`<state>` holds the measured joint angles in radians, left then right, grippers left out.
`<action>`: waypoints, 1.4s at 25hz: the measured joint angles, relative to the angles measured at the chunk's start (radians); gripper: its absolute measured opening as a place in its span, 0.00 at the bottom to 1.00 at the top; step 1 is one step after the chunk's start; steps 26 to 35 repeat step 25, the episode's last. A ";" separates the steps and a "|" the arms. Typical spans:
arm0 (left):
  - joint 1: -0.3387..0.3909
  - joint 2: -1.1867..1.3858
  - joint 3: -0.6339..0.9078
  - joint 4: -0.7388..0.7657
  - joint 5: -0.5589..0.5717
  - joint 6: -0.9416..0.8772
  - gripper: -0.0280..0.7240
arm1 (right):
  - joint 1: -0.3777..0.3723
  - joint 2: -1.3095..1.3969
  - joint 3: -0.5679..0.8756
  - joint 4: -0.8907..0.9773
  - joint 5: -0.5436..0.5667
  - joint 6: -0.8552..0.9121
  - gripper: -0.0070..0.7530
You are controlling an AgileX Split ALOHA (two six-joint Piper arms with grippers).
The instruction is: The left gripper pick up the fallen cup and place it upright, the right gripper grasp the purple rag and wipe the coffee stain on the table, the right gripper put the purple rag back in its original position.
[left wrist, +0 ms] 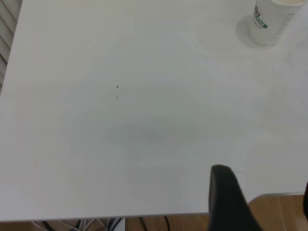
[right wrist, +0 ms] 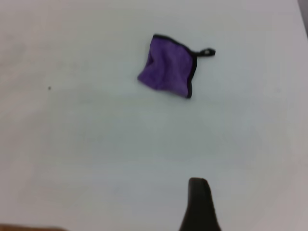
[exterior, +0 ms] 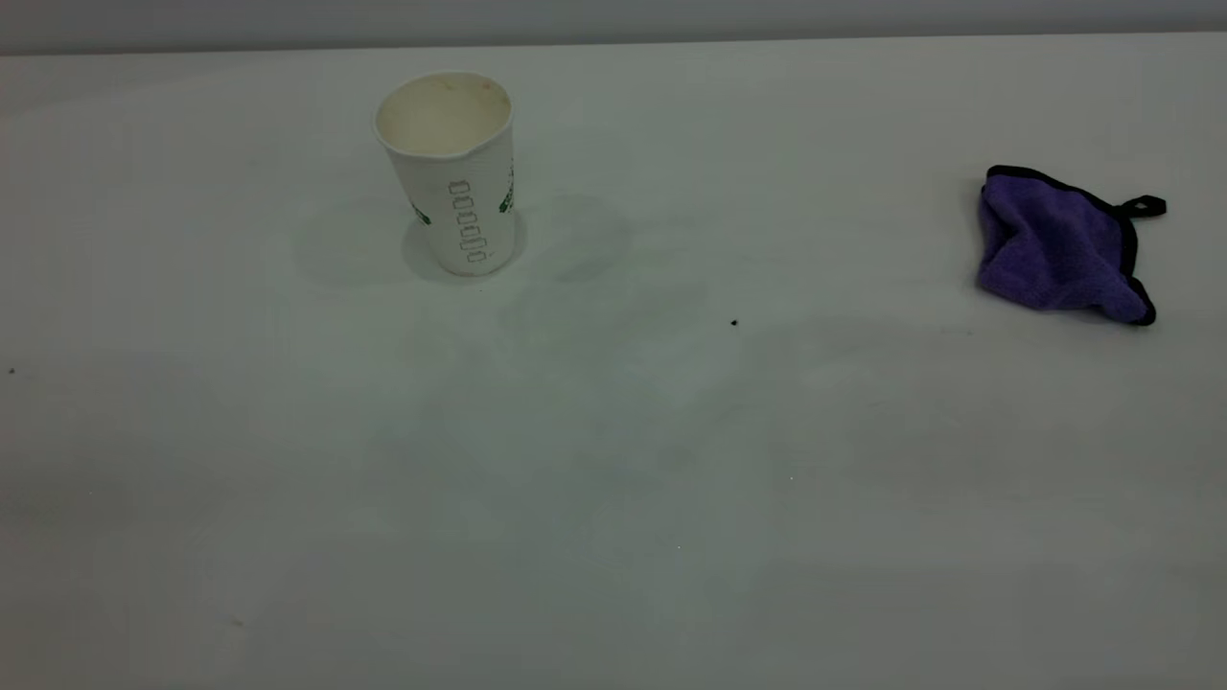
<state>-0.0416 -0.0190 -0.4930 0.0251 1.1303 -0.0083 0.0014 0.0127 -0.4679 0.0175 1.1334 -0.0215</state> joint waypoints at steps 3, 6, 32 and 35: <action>0.000 0.000 0.000 0.000 0.000 0.000 0.63 | 0.000 -0.024 0.000 0.000 0.003 0.000 0.79; 0.000 0.000 0.000 0.000 0.000 0.000 0.63 | 0.000 -0.028 0.000 0.000 0.004 0.000 0.79; 0.000 0.000 0.000 0.000 0.000 0.000 0.63 | -0.001 -0.028 0.000 0.000 0.005 -0.007 0.78; 0.000 0.000 0.000 0.000 0.000 0.000 0.63 | -0.001 -0.028 0.000 0.000 0.005 -0.007 0.78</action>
